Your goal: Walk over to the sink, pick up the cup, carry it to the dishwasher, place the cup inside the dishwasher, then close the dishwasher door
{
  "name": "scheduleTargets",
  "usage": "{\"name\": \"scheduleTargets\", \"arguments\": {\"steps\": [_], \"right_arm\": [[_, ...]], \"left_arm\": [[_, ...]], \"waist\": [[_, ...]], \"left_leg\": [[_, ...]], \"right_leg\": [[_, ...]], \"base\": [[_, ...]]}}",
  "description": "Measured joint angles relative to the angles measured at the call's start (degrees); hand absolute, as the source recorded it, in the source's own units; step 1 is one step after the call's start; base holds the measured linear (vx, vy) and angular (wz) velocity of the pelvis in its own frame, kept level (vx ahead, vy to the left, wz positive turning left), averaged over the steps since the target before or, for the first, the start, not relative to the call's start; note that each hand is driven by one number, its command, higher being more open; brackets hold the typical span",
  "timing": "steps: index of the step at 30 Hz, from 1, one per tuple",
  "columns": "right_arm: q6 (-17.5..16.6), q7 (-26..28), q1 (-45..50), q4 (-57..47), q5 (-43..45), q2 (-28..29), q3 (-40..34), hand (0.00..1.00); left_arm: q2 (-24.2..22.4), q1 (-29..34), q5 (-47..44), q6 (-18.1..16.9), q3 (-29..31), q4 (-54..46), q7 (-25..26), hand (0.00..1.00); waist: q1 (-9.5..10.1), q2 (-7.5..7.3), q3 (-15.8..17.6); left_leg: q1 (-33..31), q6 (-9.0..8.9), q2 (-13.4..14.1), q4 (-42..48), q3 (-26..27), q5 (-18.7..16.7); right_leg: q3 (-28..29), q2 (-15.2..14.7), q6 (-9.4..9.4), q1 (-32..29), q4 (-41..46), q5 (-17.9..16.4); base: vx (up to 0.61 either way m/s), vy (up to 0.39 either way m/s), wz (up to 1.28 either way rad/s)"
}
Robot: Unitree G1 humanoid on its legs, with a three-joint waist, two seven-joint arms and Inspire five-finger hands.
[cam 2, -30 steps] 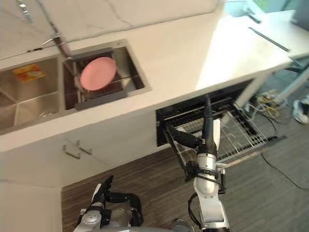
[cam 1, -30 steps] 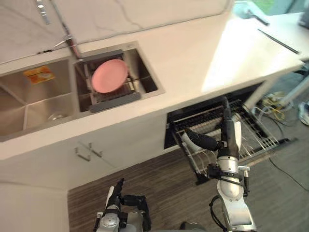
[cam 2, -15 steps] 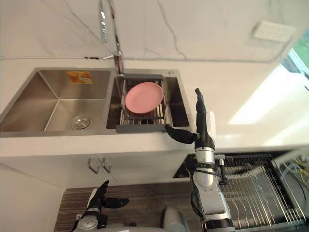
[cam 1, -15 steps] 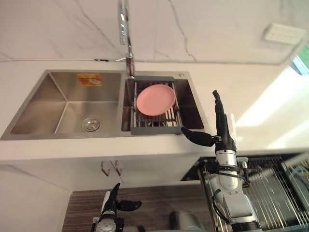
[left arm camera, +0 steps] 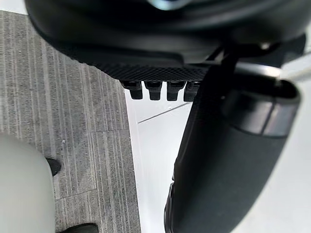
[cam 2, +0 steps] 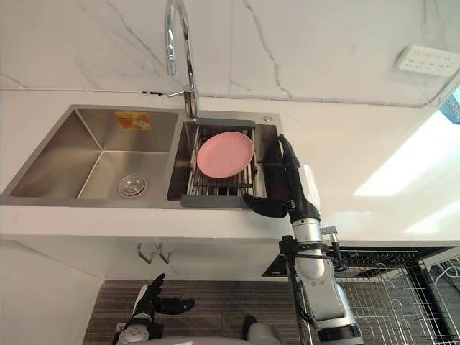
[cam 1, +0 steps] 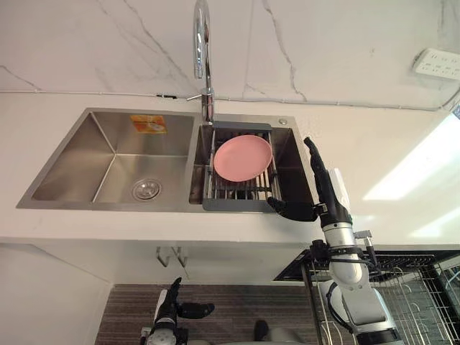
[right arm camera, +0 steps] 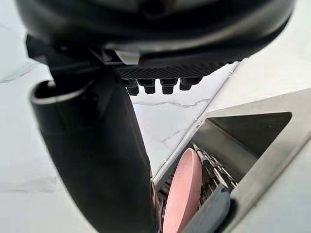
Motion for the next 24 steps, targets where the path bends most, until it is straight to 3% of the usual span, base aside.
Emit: {"name": "scheduleTargets", "arguments": {"steps": [1, 9, 16, 24], "right_arm": [[0.0, 0.0, 0.0, 2.9, -0.1, -1.4, 0.0, 1.00], [0.0, -0.2, 0.9, 2.9, -0.2, -0.5, 0.0, 1.00], [1.6, -2.5, 3.3, 2.5, -0.7, 5.0, -3.0, 1.00], [2.2, -3.9, 2.7, -0.1, -2.5, 5.7, -3.4, 1.00]], "left_arm": [[-0.1, -0.8, 0.0, 0.0, 0.0, 1.9, 0.0, 1.00], [-0.4, -0.5, -0.1, 0.0, 1.3, 1.9, -0.2, 1.00], [-0.9, 0.5, -1.5, 0.2, 4.2, 1.8, -1.5, 1.00], [-1.0, 0.7, -2.4, 0.3, 5.2, 1.7, -2.5, 1.00]], "waist": [[-1.02, 0.47, 0.4], [-1.15, 0.44, 0.4], [-2.53, 0.49, 0.6], [-2.24, 0.49, 0.6]], "left_leg": [[0.5, -3.08, 3.6, -6.2, -0.9, 4.5], [1.4, -3.09, 3.9, -6.7, 0.6, 4.5], [2.0, -3.14, 4.1, -7.4, 1.7, 4.5], [2.3, -3.21, 4.1, -7.4, 0.5, 4.4]], "right_leg": [[-1.2, 3.6, -3.66, 3.5, -11.3, 7.9], [0.0, 3.9, -3.67, 3.6, -11.3, 7.9], [0.6, 4.0, -3.50, 3.7, -11.3, 7.8], [-1.1, 3.9, -3.14, 4.6, -11.3, 7.3]], "base": [[-0.03, -0.001, 0.06], [0.00, 0.003, -0.08], [-0.02, 0.014, -0.06], [-0.02, 0.007, 0.09]]}}
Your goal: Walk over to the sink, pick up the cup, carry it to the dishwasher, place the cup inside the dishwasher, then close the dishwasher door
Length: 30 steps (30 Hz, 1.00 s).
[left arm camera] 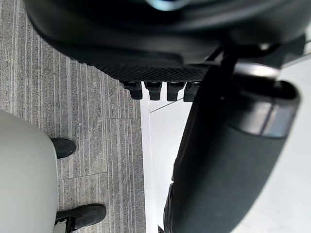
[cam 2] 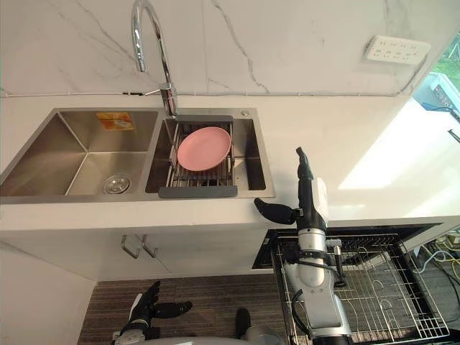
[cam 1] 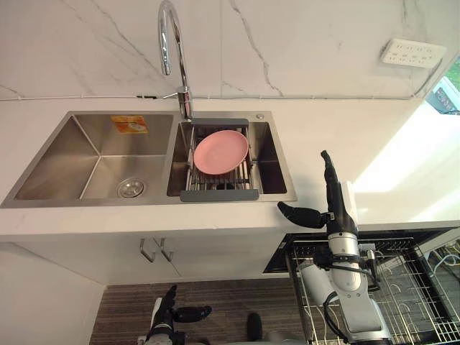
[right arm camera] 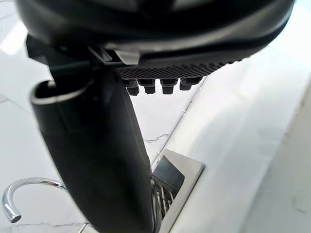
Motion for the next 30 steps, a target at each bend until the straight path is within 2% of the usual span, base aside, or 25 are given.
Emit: {"name": "scheduleTargets", "arguments": {"steps": [5, 9, 13, 15, 25, 30], "right_arm": [[-0.1, 0.3, -2.8, 0.0, 0.1, -1.8, 2.3, 1.00], [-0.2, 1.4, -6.5, 1.0, 0.1, -4.9, 6.4, 1.00], [-0.3, 1.9, -11.4, 4.9, 0.1, -6.9, 9.0, 1.00], [-0.3, 2.1, -13.5, 7.1, 0.0, -7.8, 9.4, 1.00], [0.5, 2.0, -25.5, 18.2, -3.1, -11.9, 13.4, 1.00], [0.9, 1.2, -30.5, 21.9, -5.1, -13.5, 14.0, 1.00]], "left_arm": [[0.0, 0.0, 0.0, 0.0, 0.0, -0.1, -0.2, 1.00], [0.0, 0.0, -0.1, -0.1, 0.0, -0.6, -0.2, 1.00], [0.0, 0.0, -1.3, -0.1, 0.0, -0.8, -0.4, 1.00], [0.1, 0.0, -1.9, -0.1, 0.0, -1.4, -0.4, 1.00], [0.0, 0.4, -2.2, -0.3, -0.1, -3.0, -0.5, 1.00], [0.0, 0.4, -2.2, -0.7, -0.1, -4.8, -0.5, 1.00]], "waist": [[0.21, -0.02, 0.0], [1.38, -0.02, 0.0], [1.83, -0.03, 0.0], [2.94, -0.03, 0.0], [4.06, 0.03, 0.4], [4.44, -0.15, 2.7]], "left_leg": [[0.0, 0.04, 0.0, 0.0, -0.2, 0.0], [-0.2, 0.09, 0.0, -0.1, -0.5, 0.0], [-1.1, 0.13, -0.3, 0.0, -2.1, 0.1], [-1.6, 0.25, -0.3, 0.0, -2.3, 0.2], [-3.2, 0.22, -0.6, -0.2, -3.4, 0.4], [-3.5, 0.19, -0.9, 0.4, -4.5, 0.4]], "right_leg": [[-0.3, -0.1, 0.01, 0.1, 0.0, -0.1], [-0.6, -0.1, 0.05, 0.0, 0.0, -0.3], [-2.4, -0.5, 0.01, -0.1, 0.0, -0.6], [-2.7, -0.7, -0.04, -0.5, 0.0, -0.6], [-3.8, -1.1, 0.16, -2.1, 0.6, -0.8], [-4.7, -1.7, 0.35, -2.3, 1.9, -1.9]], "base": [[-0.01, 0.005, 0.02], [-0.01, 0.004, 0.03], [-0.01, 0.006, 0.21], [0.01, 0.017, 0.14], [0.01, 0.014, 0.06], [-0.03, 0.002, 0.09]]}}
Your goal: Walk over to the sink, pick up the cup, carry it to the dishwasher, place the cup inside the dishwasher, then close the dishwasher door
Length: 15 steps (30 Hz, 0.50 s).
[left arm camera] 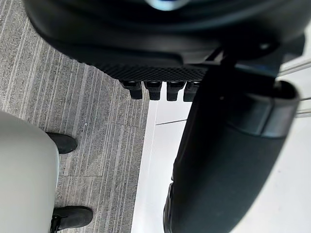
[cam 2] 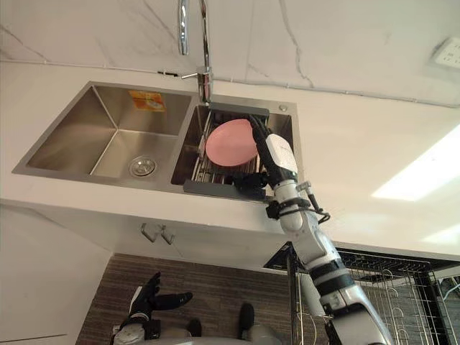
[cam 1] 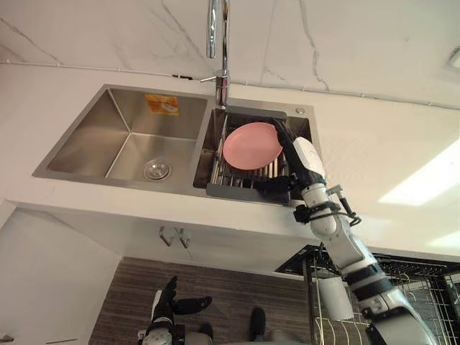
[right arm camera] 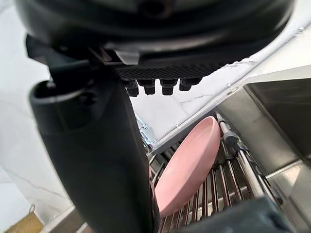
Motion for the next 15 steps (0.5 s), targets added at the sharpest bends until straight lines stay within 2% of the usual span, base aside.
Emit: {"name": "scheduleTargets", "arguments": {"steps": [6, 15], "right_arm": [[1.4, -0.5, -4.2, 5.6, -2.4, -0.8, 0.0, 1.00], [2.9, -2.2, -9.3, 10.3, -7.0, -2.5, 0.0, 1.00]], "left_arm": [[0.0, 0.1, -1.1, -0.4, 0.0, -0.3, 0.2, 1.00], [-0.2, 0.3, -1.2, -0.8, -0.3, -2.4, 0.6, 1.00]], "waist": [[0.32, 0.09, 0.2], [0.62, 0.63, 2.5]], "left_leg": [[-1.7, 0.05, -0.2, 0.4, -0.8, 0.1], [-3.0, 0.05, -0.6, 1.1, -1.5, 0.1]], "right_leg": [[-0.7, -0.3, 0.02, -1.7, 0.8, 0.0], [-1.5, -0.9, 0.21, -3.0, 2.0, -0.2]], "base": [[-0.01, 0.009, 0.07], [-0.01, 0.008, 0.04]]}}
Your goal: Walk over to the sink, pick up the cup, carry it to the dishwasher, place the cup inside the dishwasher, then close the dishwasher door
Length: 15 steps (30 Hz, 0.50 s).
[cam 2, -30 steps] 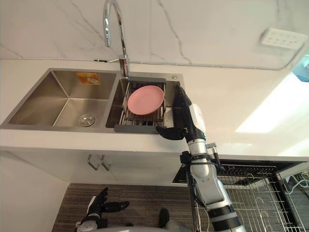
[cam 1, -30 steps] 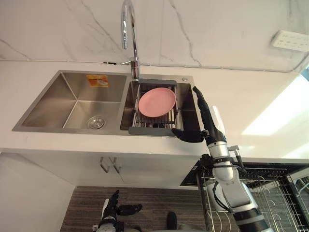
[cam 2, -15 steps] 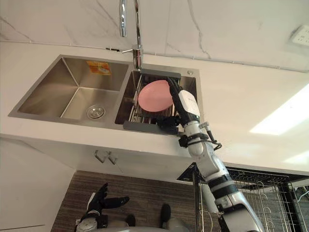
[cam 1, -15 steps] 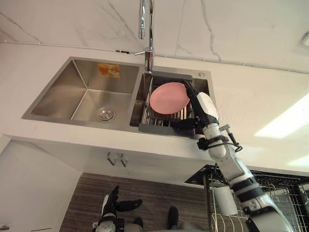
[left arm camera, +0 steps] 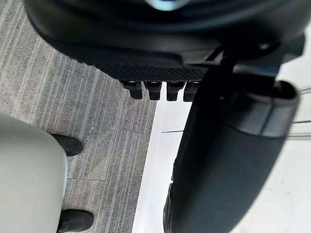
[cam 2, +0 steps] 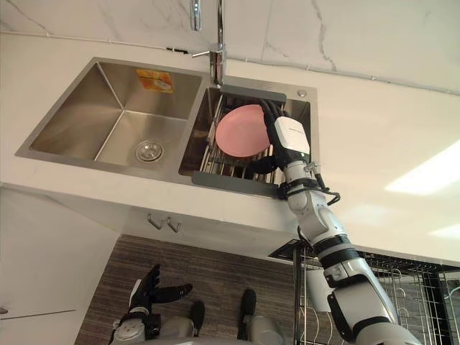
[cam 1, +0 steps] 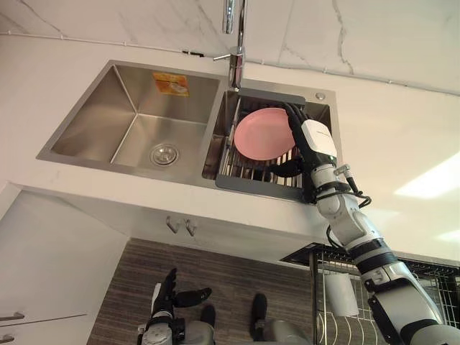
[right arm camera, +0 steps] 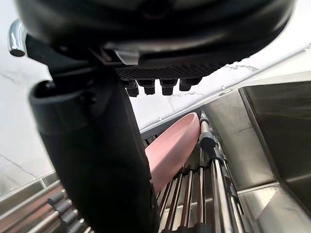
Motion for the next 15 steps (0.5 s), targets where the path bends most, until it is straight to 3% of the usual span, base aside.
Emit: {"name": "scheduleTargets", "arguments": {"steps": [15], "right_arm": [[3.3, -3.5, -5.6, 4.3, -4.1, -1.8, -0.8, 1.00]], "left_arm": [[-0.6, 0.0, -1.1, -0.8, -0.9, -1.7, 1.0, 1.00]], "waist": [[0.47, 1.07, 2.4]], "left_leg": [[-2.4, -0.15, -0.5, 0.1, -0.5, 1.2]], "right_leg": [[-0.3, -0.6, -0.04, -2.5, 0.9, 0.0]], "base": [[-0.02, -0.002, 0.02]]}}
